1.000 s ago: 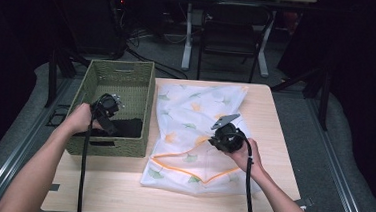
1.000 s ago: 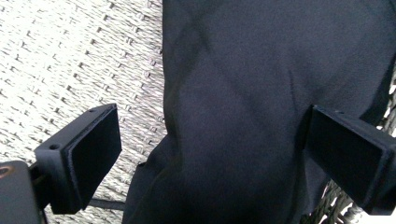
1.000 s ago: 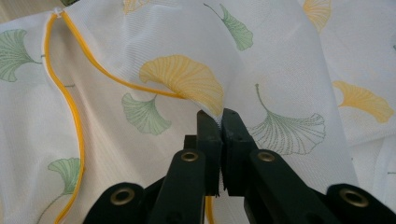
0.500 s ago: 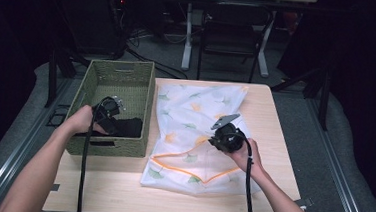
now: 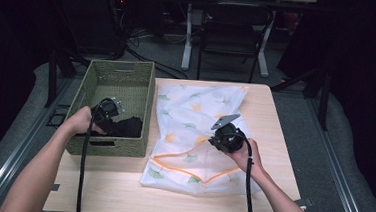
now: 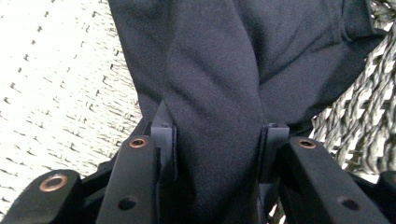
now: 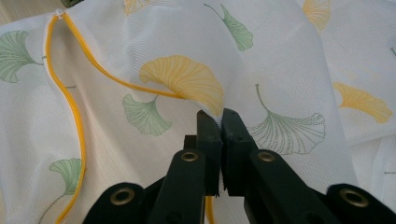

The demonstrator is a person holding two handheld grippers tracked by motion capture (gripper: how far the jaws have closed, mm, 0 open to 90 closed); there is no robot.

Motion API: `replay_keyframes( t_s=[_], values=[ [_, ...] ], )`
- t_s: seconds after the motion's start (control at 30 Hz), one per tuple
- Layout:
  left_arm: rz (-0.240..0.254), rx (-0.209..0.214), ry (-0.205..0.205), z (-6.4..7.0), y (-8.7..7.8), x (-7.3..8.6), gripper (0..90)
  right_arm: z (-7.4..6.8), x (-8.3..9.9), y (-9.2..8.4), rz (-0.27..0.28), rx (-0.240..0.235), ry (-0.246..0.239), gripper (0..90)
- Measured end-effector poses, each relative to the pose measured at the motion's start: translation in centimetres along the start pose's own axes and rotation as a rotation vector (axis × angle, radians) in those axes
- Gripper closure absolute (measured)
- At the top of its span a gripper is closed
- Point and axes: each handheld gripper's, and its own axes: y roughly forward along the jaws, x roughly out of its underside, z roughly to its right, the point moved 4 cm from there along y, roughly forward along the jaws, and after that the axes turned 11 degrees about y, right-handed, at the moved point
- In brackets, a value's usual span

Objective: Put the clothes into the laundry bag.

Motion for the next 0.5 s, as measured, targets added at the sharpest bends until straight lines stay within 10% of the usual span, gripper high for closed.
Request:
replay_keyframes(
  t_s=[0.5],
  values=[
    [0.016,-0.071,-0.011,0.6,-1.6,-0.2,63.3,0.0,0.0,0.0,0.001,0.000,-0.001,87.8]
  ],
)
